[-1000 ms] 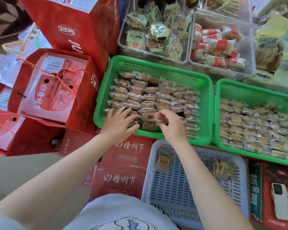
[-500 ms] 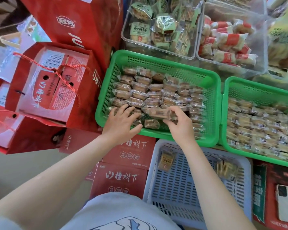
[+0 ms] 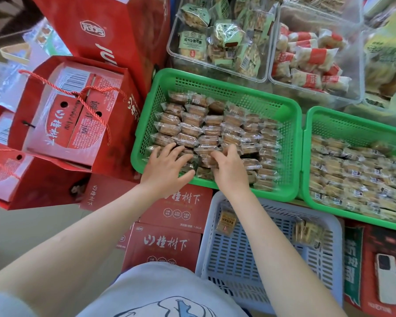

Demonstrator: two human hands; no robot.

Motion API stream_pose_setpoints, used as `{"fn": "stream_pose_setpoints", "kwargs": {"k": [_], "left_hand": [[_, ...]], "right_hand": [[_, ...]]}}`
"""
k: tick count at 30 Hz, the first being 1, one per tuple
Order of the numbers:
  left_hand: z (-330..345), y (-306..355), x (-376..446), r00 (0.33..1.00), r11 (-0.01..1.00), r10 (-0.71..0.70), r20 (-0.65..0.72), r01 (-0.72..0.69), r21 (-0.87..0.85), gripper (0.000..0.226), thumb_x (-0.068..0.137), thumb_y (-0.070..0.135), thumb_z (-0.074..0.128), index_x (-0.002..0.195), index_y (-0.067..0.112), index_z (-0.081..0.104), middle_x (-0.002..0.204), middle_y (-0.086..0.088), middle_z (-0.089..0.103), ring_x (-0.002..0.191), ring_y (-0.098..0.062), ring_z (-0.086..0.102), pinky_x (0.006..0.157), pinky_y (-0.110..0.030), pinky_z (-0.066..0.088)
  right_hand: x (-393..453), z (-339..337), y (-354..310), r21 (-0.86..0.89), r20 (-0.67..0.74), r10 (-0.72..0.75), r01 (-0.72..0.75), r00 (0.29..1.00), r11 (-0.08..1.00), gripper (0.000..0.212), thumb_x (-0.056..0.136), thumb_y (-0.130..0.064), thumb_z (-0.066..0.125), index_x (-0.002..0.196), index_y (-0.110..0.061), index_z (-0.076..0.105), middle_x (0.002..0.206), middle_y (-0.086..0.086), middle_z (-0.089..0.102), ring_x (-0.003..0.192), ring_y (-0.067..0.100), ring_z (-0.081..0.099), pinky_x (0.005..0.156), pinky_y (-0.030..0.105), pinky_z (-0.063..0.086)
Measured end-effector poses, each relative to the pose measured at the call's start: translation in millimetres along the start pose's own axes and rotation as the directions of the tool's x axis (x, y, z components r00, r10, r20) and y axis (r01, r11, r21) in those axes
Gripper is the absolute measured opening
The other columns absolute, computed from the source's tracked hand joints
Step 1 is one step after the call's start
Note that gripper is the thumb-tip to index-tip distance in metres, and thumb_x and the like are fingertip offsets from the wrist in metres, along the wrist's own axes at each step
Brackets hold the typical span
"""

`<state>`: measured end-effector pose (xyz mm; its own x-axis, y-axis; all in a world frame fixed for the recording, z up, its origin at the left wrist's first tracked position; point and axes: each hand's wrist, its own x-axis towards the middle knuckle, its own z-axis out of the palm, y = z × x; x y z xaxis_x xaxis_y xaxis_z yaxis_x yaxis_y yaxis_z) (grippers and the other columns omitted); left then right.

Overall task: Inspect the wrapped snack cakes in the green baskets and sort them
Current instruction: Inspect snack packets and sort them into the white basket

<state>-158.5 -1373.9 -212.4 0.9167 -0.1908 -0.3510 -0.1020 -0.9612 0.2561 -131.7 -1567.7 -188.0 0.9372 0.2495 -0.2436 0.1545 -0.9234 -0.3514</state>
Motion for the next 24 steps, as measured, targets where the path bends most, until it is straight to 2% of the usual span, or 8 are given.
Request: {"fn": "stream_pose_setpoints", "kwargs": {"k": [4,7,10,12,15,17,21,24], "left_hand": [[1,0,1,1.000,1.000,-0.003,0.005,0.003,0.002,0.062,0.096,0.064,0.023,0.151,0.039,0.035,0.166,0.004,0.025,0.154,-0.018,0.008,0.124,-0.050,0.007],[0,1,1,1.000,1.000,-0.006,-0.005,0.006,-0.007,0.066,0.093,0.065,0.019,0.152,0.039,0.034,0.165,0.004,0.025,0.154,-0.018,0.010,0.124,-0.049,0.008],[-1,0,0,1.000,1.000,0.028,0.004,-0.028,-0.002,0.061,0.098,0.064,0.019,0.155,0.045,0.021,0.167,0.000,0.020,0.155,-0.020,0.007,0.124,-0.049,0.006],[-5,2,2,0.995,0.996,0.090,0.035,-0.090,0.020,0.059,0.100,0.065,0.016,0.156,0.047,0.017,0.169,-0.004,0.012,0.155,-0.022,0.000,0.124,-0.050,0.002],[-10,7,10,0.984,0.984,0.161,0.072,-0.165,0.060,0.066,0.096,0.071,0.009,0.155,0.046,0.025,0.170,-0.003,0.002,0.155,-0.021,-0.011,0.123,-0.052,-0.004],[-9,7,13,0.982,0.980,0.175,0.070,-0.181,0.081,0.068,0.096,0.073,0.009,0.154,0.045,0.030,0.170,-0.002,-0.004,0.155,-0.021,-0.016,0.123,-0.053,-0.007],[-8,5,14,0.979,0.974,0.190,0.074,-0.197,0.113,0.071,0.095,0.075,0.006,0.156,0.044,0.026,0.168,0.000,-0.019,0.152,-0.021,-0.028,0.122,-0.055,-0.011],[-9,6,15,0.977,0.976,0.180,0.114,-0.192,0.106,0.070,0.095,0.075,0.007,0.157,0.045,0.021,0.168,0.000,-0.018,0.152,-0.020,-0.027,0.122,-0.054,-0.011]], "right_hand": [[6,-3,-1,0.184,0.212,0.084,-0.124,0.974,0.975,0.049,0.097,-0.027,0.063,0.142,-0.014,0.051,0.135,0.011,0.035,0.123,0.028,0.047,0.102,0.039,0.043],[5,-2,-4,0.420,0.123,0.218,-0.249,0.968,0.873,0.045,0.093,-0.036,0.068,0.127,-0.012,0.052,0.124,0.005,0.046,0.109,0.019,0.052,0.090,0.032,0.047],[7,3,1,0.215,0.097,0.409,-0.421,0.907,0.881,0.034,0.092,-0.042,0.068,0.098,-0.012,0.053,0.090,0.003,0.057,0.074,0.020,0.055,0.055,0.029,0.038],[8,3,0,0.028,0.161,0.477,-0.487,0.864,0.873,0.044,0.095,-0.050,0.060,0.077,-0.011,0.054,0.069,0.002,0.054,0.057,0.019,0.050,0.046,0.027,0.033],[15,5,-8,-0.067,0.243,0.476,-0.476,0.845,0.877,0.054,0.097,-0.057,0.051,0.066,-0.014,0.047,0.063,0.000,0.050,0.060,0.021,0.051,0.066,0.033,0.048],[22,10,-10,-0.021,0.310,0.447,-0.464,0.839,0.885,0.055,0.097,-0.058,0.050,0.064,-0.014,0.048,0.063,0.000,0.050,0.066,0.024,0.052,0.079,0.039,0.045],[25,0,1,0.073,0.384,0.369,-0.426,0.846,0.902,0.051,0.099,-0.045,0.055,0.062,-0.011,0.049,0.059,0.003,0.048,0.056,0.022,0.047,0.054,0.031,0.033],[25,-15,4,0.015,0.139,0.285,-0.290,0.948,0.957,0.031,0.101,-0.032,0.055,0.082,-0.008,0.062,0.079,0.007,0.063,0.073,0.026,0.058,0.061,0.032,0.044]]}}
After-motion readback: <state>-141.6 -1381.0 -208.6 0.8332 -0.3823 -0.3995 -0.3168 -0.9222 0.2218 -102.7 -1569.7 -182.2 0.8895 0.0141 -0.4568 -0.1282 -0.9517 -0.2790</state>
